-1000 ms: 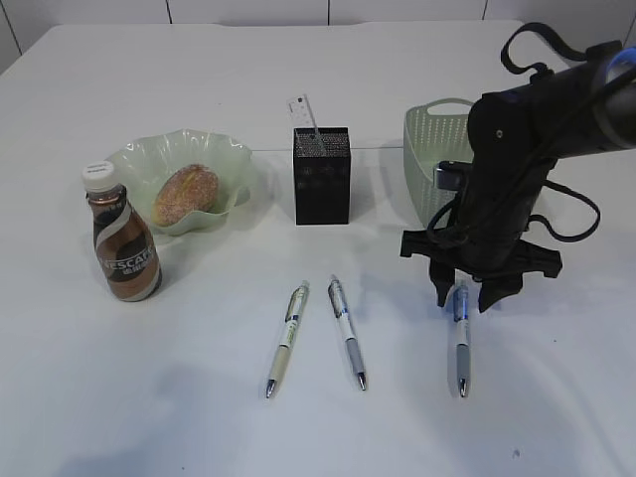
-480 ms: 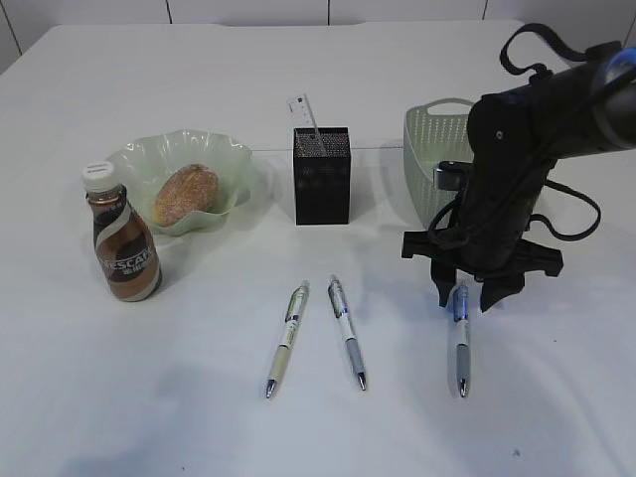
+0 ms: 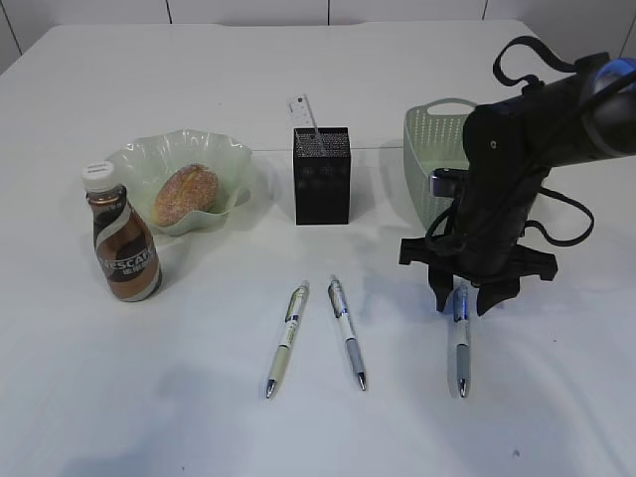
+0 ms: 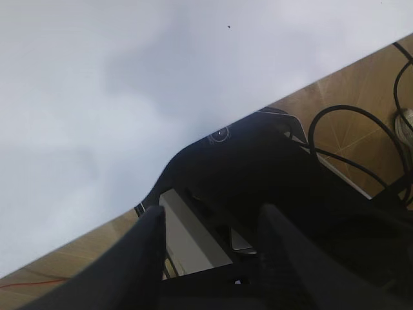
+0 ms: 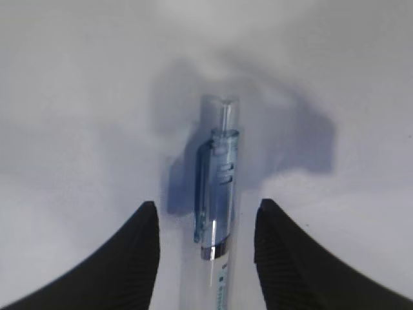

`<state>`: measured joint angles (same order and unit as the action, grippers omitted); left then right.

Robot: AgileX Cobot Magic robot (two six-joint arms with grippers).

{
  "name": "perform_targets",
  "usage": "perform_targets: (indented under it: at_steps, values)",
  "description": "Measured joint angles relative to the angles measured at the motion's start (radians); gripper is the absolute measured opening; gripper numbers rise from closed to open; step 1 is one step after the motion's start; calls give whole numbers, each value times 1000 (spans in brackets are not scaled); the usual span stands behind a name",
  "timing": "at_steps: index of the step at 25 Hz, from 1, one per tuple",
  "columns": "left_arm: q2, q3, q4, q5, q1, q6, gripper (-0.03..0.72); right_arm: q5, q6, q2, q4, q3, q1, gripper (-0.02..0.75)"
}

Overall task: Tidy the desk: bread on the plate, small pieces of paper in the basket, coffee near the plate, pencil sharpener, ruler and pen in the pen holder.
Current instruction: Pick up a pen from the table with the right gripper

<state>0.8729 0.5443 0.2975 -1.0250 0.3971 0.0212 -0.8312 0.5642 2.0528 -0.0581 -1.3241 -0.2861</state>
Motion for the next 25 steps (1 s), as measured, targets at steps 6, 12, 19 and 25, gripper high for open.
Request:
perform_targets:
  at_steps: [6,12,19,25]
  values:
    - [0,0,0,0,0,0,328,10,-13,12,0,-1,0,386]
    - [0,0,0,0,0,0,328,30,-15,18,0,-1,0,381]
    - [0,0,0,0,0,0,328,35,-15,24,0,-1,0,323]
    - [0,0,0,0,0,0,328,43,-17,24,0,-1,0,316]
